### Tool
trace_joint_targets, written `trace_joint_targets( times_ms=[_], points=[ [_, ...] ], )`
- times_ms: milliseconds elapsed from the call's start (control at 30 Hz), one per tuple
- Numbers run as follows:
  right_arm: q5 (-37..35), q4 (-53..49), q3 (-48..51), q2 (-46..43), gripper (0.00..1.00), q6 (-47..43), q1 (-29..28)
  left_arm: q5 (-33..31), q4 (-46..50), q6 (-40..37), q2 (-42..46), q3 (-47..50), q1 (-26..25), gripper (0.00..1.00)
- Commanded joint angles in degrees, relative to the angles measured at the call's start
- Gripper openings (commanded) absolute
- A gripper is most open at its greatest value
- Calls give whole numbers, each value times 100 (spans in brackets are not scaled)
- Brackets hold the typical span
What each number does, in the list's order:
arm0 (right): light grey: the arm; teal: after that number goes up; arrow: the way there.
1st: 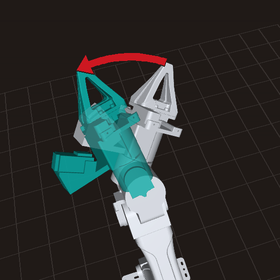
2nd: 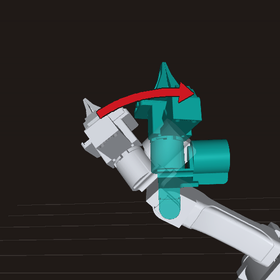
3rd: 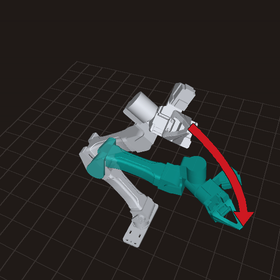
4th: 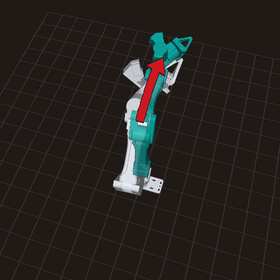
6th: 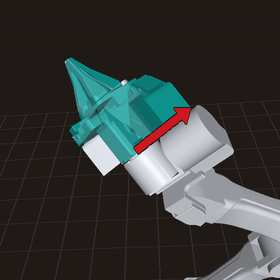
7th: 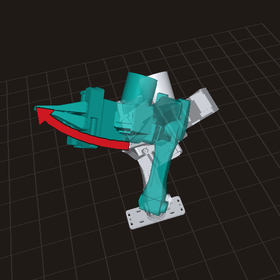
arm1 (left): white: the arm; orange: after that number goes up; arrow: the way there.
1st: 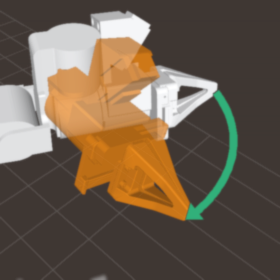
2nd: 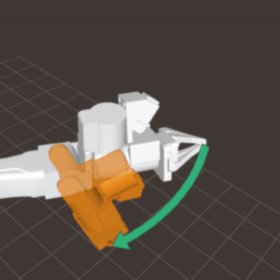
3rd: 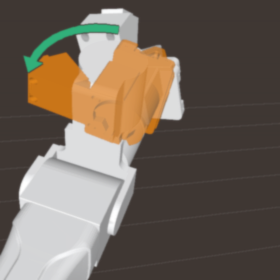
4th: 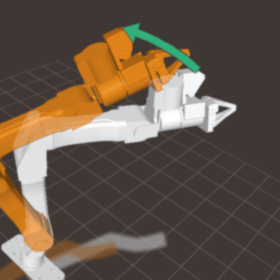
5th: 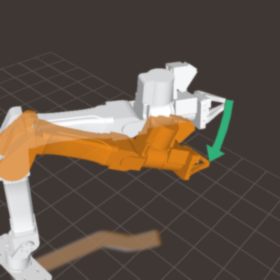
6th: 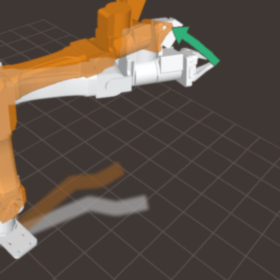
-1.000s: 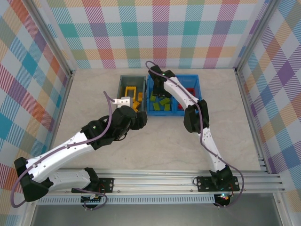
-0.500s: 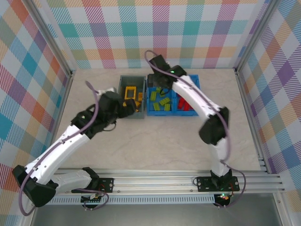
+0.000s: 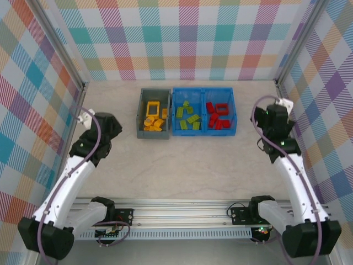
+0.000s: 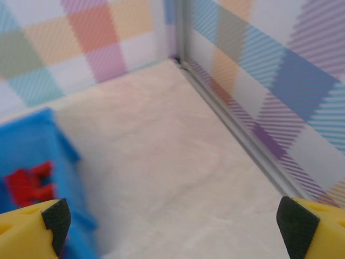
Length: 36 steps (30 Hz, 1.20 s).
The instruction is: Sort the legos into containers by color
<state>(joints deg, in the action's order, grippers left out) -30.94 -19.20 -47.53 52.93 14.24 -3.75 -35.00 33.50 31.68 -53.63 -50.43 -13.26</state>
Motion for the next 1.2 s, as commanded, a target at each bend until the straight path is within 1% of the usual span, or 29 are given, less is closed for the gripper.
trace_joint_targets(
  times_ms=[0,67,133,200,267,333,433,500,567,600,700,733,767,800,833,867,900,933,1000,1033,1067,1100,1133,1167],
  points=[
    [339,1539,1153,-425,100,-600,135,-918,-1287,-139,472,947,274,100],
    [417,1883,1617,-422,100,-506,331,-780,-1799,-547,473,1372,415,100],
    [804,2313,2052,-251,100,-270,657,-364,-2210,-1075,257,1583,623,100],
    [1058,2911,2384,-36,100,-236,820,79,-2637,-1451,11,1787,841,100],
    [1280,3468,2563,286,100,-263,832,387,-3119,-1765,-221,1995,992,100],
    [1610,4089,2647,775,100,-264,841,546,-3833,-1994,-528,2257,1081,100],
    [1964,4861,2668,1492,100,-193,835,744,-4727,-2155,-1150,2476,1188,100],
    [2220,5347,2661,1862,100,-174,834,816,-5054,-2179,-1613,2428,1250,100],
    [2376,5490,2574,2199,100,-344,822,887,-5391,-2228,-2075,2341,1260,100],
    [2417,5872,2605,2345,100,-396,829,942,-5538,-2188,-2357,2271,1272,100],
    [2806,6137,2526,2753,100,-576,836,1423,-5865,-2396,-2982,1932,1273,100],
    [2831,6020,2496,2740,100,-607,818,1518,-5848,-2240,-3135,1812,1299,100],
    [2835,6132,2526,2763,100,-620,803,1728,-6102,-2324,-3276,1833,1303,100],
    [2823,6119,2540,2743,100,-648,784,1896,-5980,-2431,-3350,1713,1278,100],
    [2865,6307,2628,2750,100,-700,754,2157,-6113,-2598,-3375,1752,1246,100],
    [2928,6471,2710,2749,100,-770,715,2278,-6323,-2734,-3346,1862,1174,100],
    [2981,6761,2842,2798,100,-863,669,2236,-6734,-2911,-3301,2091,1029,100],
    [3039,7091,2972,2878,100,-932,624,2130,-7376,-3065,-3339,2418,869,100],
    [3219,7783,3195,3185,100,-1014,617,2059,-8917,-3181,-3688,3033,782,100],
    [3204,8068,3225,3376,100,-1020,602,2027,-8703,-3143,-3546,3053,772,100],
    [3178,7754,3119,3338,100,-1011,595,1975,-8467,-3108,-3531,2953,772,100],
    [3166,7356,2955,3261,100,-1010,597,1927,-8477,-3110,-3636,2863,774,100],
    [3259,7290,2793,3407,100,-1047,601,1945,-8066,-3058,-3558,2736,791,100],
    [3229,6743,2550,3386,100,-1087,561,1971,-8281,-3079,-3619,2775,816,100]
  ],
)
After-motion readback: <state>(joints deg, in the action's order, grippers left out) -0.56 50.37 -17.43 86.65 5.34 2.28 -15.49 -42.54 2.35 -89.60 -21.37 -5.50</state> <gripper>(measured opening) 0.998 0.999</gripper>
